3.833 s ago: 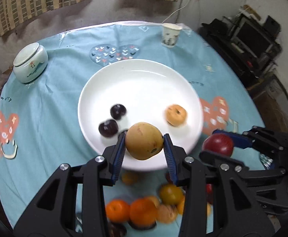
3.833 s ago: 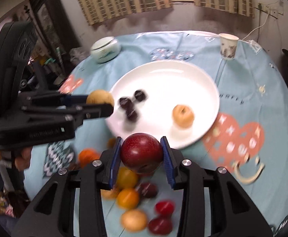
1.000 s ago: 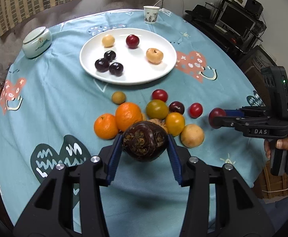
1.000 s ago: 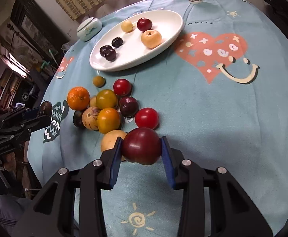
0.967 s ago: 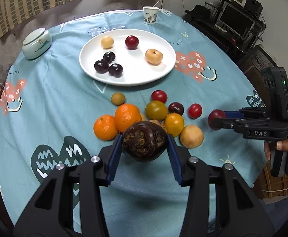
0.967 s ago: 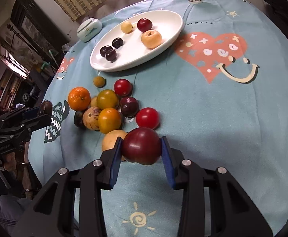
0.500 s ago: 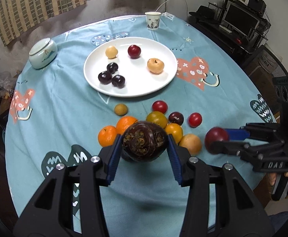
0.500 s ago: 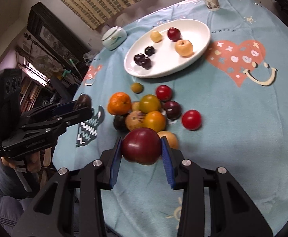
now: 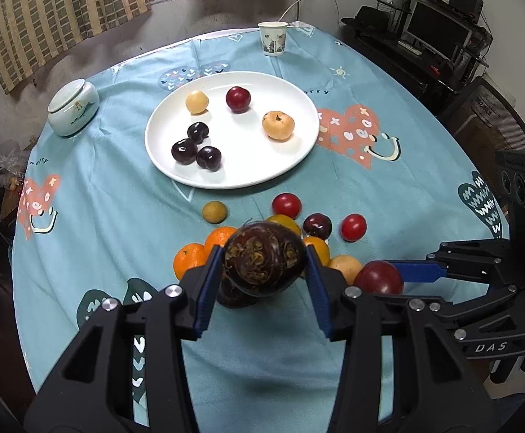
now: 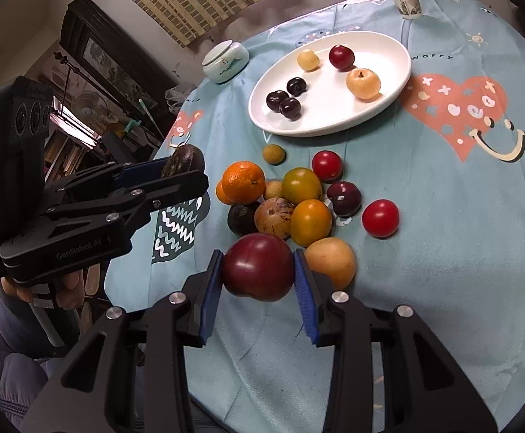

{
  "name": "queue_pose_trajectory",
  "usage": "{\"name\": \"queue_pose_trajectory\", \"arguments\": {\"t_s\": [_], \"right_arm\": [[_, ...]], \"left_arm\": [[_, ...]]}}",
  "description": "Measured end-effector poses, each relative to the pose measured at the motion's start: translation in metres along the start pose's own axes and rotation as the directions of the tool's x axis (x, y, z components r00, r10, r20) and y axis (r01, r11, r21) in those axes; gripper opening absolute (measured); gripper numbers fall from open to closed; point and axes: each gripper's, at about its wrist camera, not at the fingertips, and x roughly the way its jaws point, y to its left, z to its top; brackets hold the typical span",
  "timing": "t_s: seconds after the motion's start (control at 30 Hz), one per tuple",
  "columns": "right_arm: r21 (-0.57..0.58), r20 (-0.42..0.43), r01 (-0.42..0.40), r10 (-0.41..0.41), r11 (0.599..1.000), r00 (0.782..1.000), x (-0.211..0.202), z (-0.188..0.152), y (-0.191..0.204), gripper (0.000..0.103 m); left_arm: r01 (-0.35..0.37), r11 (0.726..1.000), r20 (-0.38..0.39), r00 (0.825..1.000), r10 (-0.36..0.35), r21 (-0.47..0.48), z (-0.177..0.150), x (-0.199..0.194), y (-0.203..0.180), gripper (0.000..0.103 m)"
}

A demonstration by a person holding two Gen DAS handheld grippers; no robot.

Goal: Organize fruits
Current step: 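Carry the mangosteen and dark red apple over the white plate and release both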

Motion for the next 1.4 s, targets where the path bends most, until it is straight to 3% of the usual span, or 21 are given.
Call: {"name": "queue_pose_trajectory", "arguments": {"t_s": [0.47, 0.7, 0.93, 1.07, 1.2, 1.4], "right_arm": [[-0.002, -0.060, -0.016, 0.016, 1.000, 0.998, 0.017, 0.013, -0.009, 0.039], [-0.029, -0.108, -0.018, 0.015, 0.999, 0.994, 0.025, -0.001, -0.001, 0.039], [-0.029, -0.138, -0.020, 0.016, 0.999, 0.990, 0.033, -0.016, 0.006, 0.039], [-0.060, -0.086, -0.010, 0.004, 0.998, 0.996, 0.025, 0.001, 0.010, 0.039], [-0.098, 0.022, 0.034, -0.032, 0.995, 0.999, 0.008, 0.042, 0.010, 0.039], [-0.064, 0.158, 0.139, -0.128, 0.988, 0.979, 0.002, 0.117, -0.015, 0.039]], "left_arm": [[0.018, 0.999, -0.013, 1.000, -0.019, -0.040, 0.010, 0.016, 0.015, 0.046], [0.021, 0.990, 0.011, 1.000, -0.020, -0.143, -0.020, 0.004, 0.059, 0.046], [0.040, 0.980, -0.031, 0.998, -0.047, -0.196, -0.045, 0.009, 0.073, 0.046], [0.074, 0.981, -0.014, 0.997, -0.078, -0.178, -0.032, 0.010, 0.066, 0.046], [0.099, 0.983, 0.031, 0.995, -0.095, -0.156, 0.008, 0.014, 0.060, 0.046], [0.015, 0.989, 0.020, 1.000, -0.012, -0.146, 0.071, 0.053, 0.059, 0.046]]}}
